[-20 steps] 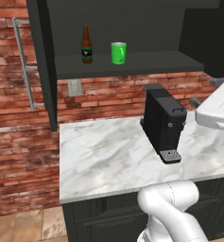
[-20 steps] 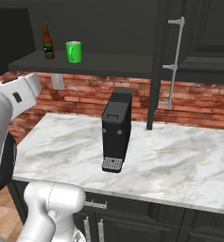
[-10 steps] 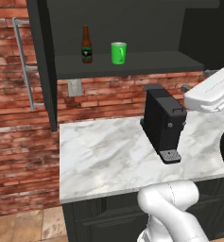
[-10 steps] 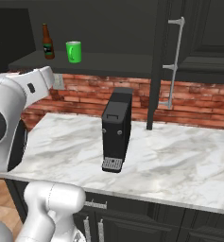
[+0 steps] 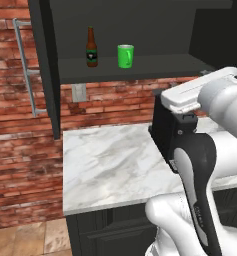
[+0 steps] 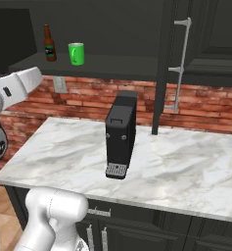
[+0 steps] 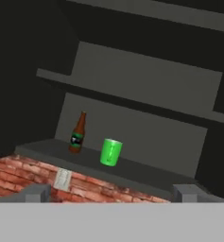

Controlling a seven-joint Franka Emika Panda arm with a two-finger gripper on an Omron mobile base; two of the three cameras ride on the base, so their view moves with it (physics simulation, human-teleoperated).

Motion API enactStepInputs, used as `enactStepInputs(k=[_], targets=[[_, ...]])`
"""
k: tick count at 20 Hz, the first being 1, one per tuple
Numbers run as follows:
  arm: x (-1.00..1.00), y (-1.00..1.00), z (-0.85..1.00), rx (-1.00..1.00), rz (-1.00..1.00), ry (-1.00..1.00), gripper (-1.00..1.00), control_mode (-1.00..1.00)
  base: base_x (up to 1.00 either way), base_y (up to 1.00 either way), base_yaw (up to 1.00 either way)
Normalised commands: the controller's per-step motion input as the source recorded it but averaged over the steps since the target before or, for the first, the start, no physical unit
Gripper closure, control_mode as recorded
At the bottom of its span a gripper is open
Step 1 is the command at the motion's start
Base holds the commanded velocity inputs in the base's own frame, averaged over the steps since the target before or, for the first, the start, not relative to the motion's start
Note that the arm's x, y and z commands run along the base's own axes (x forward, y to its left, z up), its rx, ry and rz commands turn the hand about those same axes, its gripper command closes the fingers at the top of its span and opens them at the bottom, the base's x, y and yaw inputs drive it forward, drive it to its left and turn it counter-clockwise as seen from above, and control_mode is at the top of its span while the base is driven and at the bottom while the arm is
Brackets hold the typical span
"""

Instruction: Open the cabinet directly in front. Then move the beer and the mug to the dining counter with the jar on it.

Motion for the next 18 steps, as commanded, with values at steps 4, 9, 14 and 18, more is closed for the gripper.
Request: enactStepInputs(k=[4, 9, 14, 18], targets=[[0.29, 0.0, 0.0, 0.0, -0.02, 0.01, -1.0, -1.0, 0.0, 0.0, 0.0], [0.58, 0.0, 0.0, 0.03, -0.03, 0.04, -1.0, -1.0, 0.0, 0.0, 0.0], [0.66, 0.0, 0.0, 0.09, -0.05, 0.02, -1.0, -1.0, 0.0, 0.0, 0.0], [0.58, 0.0, 0.0, 0.06, -0.02, 0.0, -1.0, -1.0, 0.0, 0.0, 0.0]])
